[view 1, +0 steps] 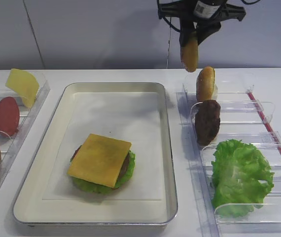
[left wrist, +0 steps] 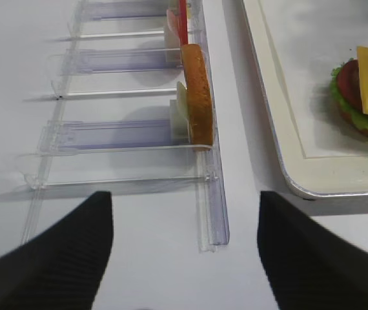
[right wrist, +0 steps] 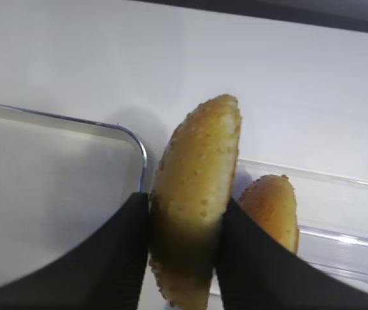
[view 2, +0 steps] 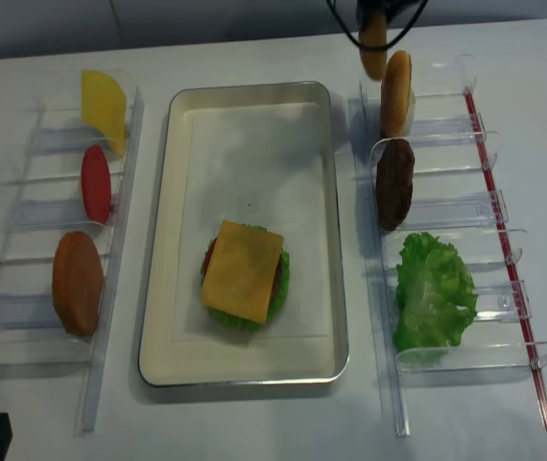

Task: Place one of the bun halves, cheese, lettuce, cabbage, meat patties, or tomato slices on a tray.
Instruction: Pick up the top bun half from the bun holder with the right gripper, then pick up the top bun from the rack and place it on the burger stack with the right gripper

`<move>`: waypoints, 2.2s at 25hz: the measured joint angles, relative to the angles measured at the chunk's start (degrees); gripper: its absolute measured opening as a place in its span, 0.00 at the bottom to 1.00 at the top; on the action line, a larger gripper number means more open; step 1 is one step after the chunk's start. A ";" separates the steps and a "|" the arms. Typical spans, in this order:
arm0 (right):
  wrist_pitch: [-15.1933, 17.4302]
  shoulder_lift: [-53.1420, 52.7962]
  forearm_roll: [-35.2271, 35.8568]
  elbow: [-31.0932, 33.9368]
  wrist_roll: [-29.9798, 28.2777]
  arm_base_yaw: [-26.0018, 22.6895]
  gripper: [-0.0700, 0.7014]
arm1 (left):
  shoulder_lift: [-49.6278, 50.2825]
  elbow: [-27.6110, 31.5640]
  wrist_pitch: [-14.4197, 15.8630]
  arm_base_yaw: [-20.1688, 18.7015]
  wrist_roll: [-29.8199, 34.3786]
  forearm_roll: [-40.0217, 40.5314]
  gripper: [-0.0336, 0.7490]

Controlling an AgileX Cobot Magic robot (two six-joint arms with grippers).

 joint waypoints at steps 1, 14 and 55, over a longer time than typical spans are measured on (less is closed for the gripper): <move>0.11 0.00 0.66 -0.94 0.00 0.00 0.41 | 0.00 0.00 0.00 0.00 0.00 0.00 0.63; 0.93 -5.63 10.33 -2.78 -3.42 0.00 0.40 | 0.00 0.00 0.00 0.00 0.00 0.00 0.63; -6.23 -30.30 74.89 59.39 -53.02 0.00 0.40 | 0.00 0.00 0.00 0.00 0.00 0.00 0.63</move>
